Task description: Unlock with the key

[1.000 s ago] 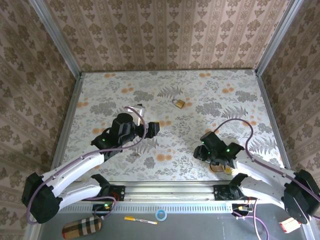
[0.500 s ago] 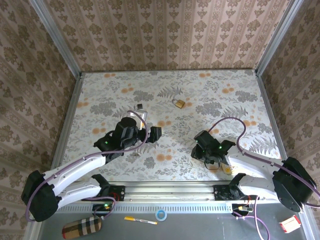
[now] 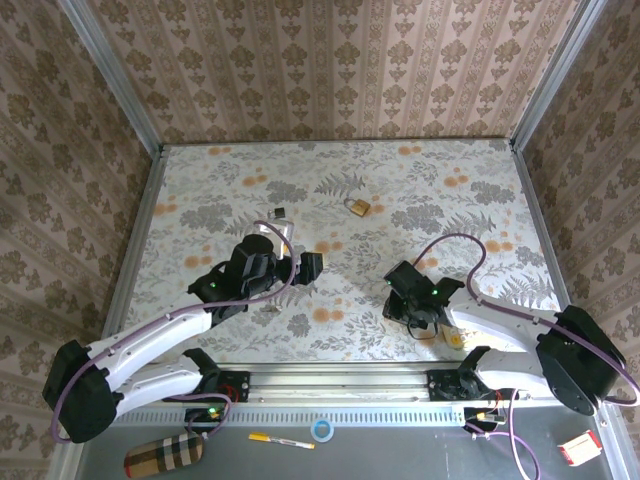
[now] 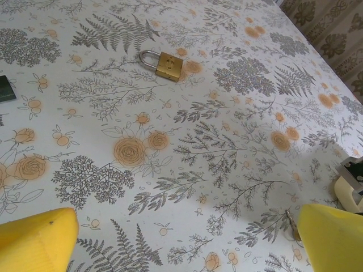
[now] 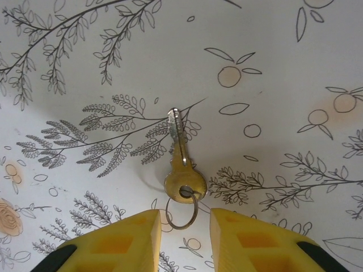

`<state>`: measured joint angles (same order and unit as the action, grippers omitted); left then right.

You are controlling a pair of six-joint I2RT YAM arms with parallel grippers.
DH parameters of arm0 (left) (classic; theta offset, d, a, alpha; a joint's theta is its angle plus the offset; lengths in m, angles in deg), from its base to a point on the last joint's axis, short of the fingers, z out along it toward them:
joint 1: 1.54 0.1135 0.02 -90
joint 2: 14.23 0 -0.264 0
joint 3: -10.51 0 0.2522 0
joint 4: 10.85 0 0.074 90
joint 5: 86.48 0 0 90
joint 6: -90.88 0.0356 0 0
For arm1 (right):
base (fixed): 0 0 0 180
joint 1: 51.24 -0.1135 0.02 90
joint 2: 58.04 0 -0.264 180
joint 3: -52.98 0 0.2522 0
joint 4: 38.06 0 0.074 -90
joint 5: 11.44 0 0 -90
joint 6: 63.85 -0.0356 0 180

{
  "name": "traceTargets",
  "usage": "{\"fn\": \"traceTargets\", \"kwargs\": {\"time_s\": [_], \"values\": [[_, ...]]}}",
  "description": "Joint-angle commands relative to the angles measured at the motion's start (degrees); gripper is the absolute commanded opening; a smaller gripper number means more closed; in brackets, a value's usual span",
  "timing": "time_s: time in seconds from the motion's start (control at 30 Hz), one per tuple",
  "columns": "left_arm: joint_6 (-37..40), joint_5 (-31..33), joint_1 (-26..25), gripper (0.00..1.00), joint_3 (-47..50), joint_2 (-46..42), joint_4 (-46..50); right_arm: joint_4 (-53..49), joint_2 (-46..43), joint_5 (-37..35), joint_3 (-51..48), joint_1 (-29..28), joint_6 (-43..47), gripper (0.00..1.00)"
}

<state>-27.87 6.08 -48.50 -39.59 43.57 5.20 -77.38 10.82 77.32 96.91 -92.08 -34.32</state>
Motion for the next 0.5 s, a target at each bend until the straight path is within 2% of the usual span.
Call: {"fn": "traceTargets", "kwargs": {"time_s": [0.0, 0.23, 0.47], "values": [[-0.9, 1.1, -0.4, 1.00, 0.4, 0.3, 0.6, -1.2, 1.2, -2.2, 1.4, -0.5, -1.1, 0.31], [-1.2, 1.0, -1.1, 0.99, 0.1, 0.9, 0.1, 0.4, 4.2, -2.9, 1.8, -0.4, -0.9, 0.27], [-4.6, -0.4, -3.1, 0.99, 1.1, 4.2, -5.2, -1.1, 5.0, -4.8, 2.9, -0.4, 0.3, 0.06]]}}
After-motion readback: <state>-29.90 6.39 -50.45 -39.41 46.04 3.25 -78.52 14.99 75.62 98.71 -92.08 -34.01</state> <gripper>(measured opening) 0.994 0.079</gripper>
